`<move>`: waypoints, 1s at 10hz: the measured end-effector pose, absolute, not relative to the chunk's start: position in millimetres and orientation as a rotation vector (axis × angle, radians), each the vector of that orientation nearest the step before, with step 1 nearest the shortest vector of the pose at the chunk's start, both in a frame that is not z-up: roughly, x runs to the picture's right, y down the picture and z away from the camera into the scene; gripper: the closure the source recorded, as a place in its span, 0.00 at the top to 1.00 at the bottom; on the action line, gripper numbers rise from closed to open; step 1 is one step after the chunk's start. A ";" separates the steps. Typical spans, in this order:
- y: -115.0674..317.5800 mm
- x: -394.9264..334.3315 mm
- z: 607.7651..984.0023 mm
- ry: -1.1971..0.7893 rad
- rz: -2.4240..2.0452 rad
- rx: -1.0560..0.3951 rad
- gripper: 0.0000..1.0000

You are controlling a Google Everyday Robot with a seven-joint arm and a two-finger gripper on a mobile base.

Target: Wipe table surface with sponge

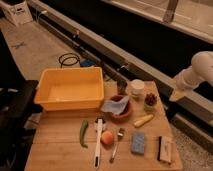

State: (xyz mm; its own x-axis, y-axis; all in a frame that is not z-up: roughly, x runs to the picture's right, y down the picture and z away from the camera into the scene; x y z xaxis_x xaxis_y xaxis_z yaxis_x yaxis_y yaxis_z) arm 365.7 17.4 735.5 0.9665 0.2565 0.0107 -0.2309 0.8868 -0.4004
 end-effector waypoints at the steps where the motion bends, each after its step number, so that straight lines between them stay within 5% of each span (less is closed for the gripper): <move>1: 17.9 365.5 735.5 -0.064 0.251 -0.409 0.64; 6: 29.6 314.2 715.4 -0.099 -0.139 -0.409 0.64; 10: 95.2 270.4 688.3 -0.229 -0.571 -0.484 0.64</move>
State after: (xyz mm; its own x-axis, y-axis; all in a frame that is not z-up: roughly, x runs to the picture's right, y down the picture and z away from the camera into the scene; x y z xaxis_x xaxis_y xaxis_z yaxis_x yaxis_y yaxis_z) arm 270.4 95.2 688.3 0.8200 -0.4622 0.3376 0.5674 0.7339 -0.3735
